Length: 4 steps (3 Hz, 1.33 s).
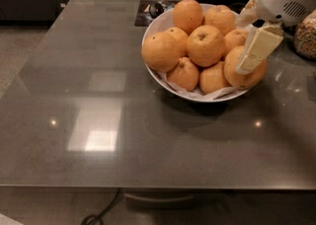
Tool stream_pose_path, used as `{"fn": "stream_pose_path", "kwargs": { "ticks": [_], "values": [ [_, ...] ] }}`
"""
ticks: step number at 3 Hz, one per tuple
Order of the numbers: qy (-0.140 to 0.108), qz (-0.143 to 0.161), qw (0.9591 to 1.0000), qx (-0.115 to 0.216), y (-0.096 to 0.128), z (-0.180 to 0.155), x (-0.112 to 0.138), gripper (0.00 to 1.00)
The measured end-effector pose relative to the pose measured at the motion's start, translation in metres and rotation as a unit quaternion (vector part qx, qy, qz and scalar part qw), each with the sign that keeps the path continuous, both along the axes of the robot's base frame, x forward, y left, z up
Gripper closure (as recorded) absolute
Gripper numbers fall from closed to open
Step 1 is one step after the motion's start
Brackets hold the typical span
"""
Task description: Pick orange from white bowl
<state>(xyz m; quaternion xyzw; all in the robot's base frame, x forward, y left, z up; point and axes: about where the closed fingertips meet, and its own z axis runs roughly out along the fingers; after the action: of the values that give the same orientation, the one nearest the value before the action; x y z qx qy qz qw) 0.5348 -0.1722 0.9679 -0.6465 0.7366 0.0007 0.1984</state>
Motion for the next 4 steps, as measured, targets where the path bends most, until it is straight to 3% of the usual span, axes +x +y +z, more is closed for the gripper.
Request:
{"fn": "stream_pose_path", "kwargs": {
  "ticks": [1,2,3,4],
  "values": [
    [0.009,0.028,0.9996,0.005,0.015,-0.004,-0.001,0.22],
    [0.01,0.048,0.9988,-0.003,0.026,-0.006,-0.007,0.11],
    [0.01,0.049,0.9987,-0.003,0.027,-0.006,-0.007,0.0],
    [0.01,0.049,0.9987,-0.003,0.027,-0.006,-0.007,0.0]
  ]
}}
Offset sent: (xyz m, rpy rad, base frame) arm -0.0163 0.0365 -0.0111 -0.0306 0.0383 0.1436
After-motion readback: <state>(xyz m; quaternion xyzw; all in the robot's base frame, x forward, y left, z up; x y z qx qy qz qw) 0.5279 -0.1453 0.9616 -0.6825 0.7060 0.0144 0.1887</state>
